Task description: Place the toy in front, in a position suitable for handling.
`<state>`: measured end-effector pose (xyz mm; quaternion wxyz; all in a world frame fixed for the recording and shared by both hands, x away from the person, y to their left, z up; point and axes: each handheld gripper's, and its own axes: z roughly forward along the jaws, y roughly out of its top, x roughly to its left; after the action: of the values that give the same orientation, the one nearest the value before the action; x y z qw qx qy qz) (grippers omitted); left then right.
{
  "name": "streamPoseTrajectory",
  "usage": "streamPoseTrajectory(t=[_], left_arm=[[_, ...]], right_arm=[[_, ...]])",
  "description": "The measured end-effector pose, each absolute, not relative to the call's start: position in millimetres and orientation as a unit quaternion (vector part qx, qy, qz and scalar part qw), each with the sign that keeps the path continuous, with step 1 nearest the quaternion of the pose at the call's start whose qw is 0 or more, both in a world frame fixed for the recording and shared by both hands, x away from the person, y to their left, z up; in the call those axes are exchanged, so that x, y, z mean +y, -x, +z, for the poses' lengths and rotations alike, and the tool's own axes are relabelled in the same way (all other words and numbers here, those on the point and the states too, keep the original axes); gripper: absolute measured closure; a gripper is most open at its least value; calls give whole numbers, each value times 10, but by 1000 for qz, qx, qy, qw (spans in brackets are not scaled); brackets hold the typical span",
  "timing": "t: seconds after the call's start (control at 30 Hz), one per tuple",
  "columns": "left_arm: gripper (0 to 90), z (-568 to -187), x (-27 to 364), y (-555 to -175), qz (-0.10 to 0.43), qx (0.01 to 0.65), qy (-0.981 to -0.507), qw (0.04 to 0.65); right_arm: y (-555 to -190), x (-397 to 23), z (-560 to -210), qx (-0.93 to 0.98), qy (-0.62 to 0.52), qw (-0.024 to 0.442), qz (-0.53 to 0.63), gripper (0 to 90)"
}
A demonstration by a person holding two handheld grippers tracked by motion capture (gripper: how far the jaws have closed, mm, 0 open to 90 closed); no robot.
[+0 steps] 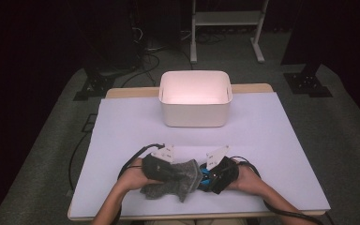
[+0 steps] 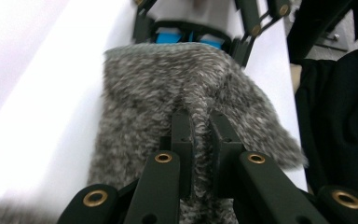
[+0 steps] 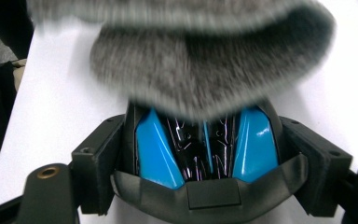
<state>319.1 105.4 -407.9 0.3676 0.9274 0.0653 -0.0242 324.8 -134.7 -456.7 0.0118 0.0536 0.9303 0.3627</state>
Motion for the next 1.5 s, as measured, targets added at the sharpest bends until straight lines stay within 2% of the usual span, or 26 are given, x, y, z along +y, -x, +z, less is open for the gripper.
streamPoseTrajectory(t=[0.23, 0.47, 0.67, 1.13, 1.3, 1.5], left_arm=[[827, -4020, 628, -3229, -30, 22, -930, 366], [830, -3896, 491, -3281, -29, 11, -923, 383], [830, -3831, 714, -3319, -12, 30, -926, 376], [829, -4039, 1458, -3351, 2, 124, -931, 345], [829, -4159, 1527, -3328, -10, 133, -932, 338], [829, -4197, 1417, -3330, -24, 122, -931, 342]], right_arm=[[-3242, -1347, -4571, 929, -59, 12, 364, 210], [-3241, -1351, -4573, 929, -59, 10, 366, 210], [-3240, -1352, -4573, 928, -60, 10, 366, 210], [-3243, -1357, -4577, 927, -62, 11, 369, 209], [-3242, -1359, -4579, 927, -64, 11, 370, 208], [-3240, -1351, -4575, 927, -66, 10, 368, 208]])
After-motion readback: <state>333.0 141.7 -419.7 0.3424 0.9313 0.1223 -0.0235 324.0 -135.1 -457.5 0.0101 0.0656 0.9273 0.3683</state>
